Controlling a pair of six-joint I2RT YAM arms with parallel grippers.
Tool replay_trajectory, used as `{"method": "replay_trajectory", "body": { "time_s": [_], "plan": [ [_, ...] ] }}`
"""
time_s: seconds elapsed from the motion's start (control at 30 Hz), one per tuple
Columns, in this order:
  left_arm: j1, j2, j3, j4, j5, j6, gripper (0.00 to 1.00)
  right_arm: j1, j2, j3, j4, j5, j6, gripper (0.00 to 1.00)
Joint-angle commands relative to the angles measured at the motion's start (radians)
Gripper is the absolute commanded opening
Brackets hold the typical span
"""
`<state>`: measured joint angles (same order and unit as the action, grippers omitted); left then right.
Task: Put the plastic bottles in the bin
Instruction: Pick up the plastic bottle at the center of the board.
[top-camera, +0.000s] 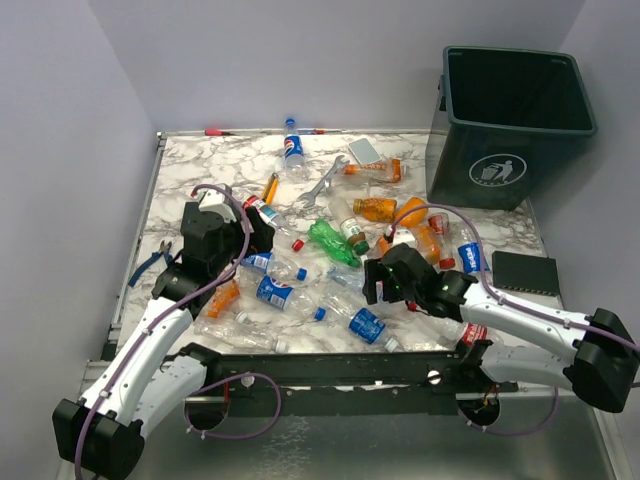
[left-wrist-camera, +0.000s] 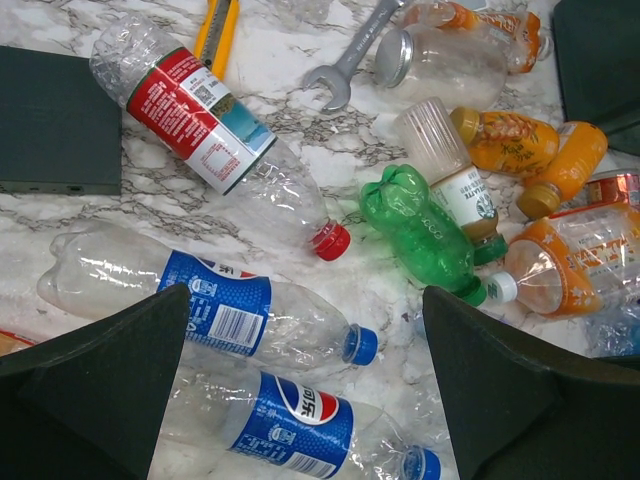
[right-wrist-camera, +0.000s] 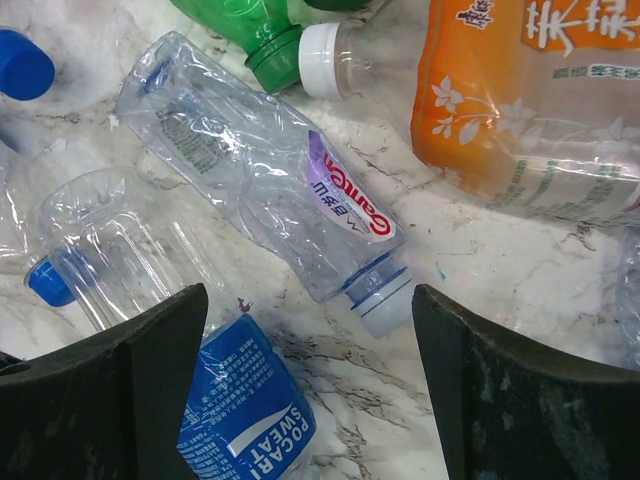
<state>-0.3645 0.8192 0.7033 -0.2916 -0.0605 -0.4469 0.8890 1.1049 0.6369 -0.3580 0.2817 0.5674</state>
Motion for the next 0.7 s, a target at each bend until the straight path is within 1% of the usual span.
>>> {"method": "replay_trajectory", "body": {
  "time_s": [0.0, 0.07, 0.2, 0.27, 0.37, 0.53, 0.67],
  "plan": [
    [-0.008, 0.001, -0.015, 0.023, 0.045, 0.010, 0.99, 0.023, 0.048, 0.048, -0.049, -0.028, -0.026, 0.87],
    [-0.008, 0.004, -0.014, 0.026, 0.052, 0.011, 0.99, 0.032, 0.027, 0.046, -0.089, 0.060, 0.036, 0.88],
    [-0.010, 0.005, -0.015, 0.028, 0.054, 0.010, 0.99, 0.031, -0.130, 0.013, -0.105, 0.246, 0.222, 0.94],
    [-0.010, 0.004, -0.015, 0.029, 0.054, 0.009, 0.99, 0.010, -0.174, 0.017, -0.149, 0.298, 0.332, 0.97],
    [-0.011, 0.005, -0.015, 0.031, 0.058, 0.008, 0.99, -0.075, -0.213, 0.006, -0.171, 0.281, 0.469, 1.00],
    [-0.013, 0.001, -0.017, 0.031, 0.059, 0.005, 0.99, -0.279, -0.265, -0.085, -0.048, 0.101, 0.600, 1.00],
    [-0.020, -0.009, -0.020, 0.031, 0.059, 0.005, 0.99, -0.317, -0.224, -0.112, 0.016, 0.096, 0.668, 1.00]
  ]
}}
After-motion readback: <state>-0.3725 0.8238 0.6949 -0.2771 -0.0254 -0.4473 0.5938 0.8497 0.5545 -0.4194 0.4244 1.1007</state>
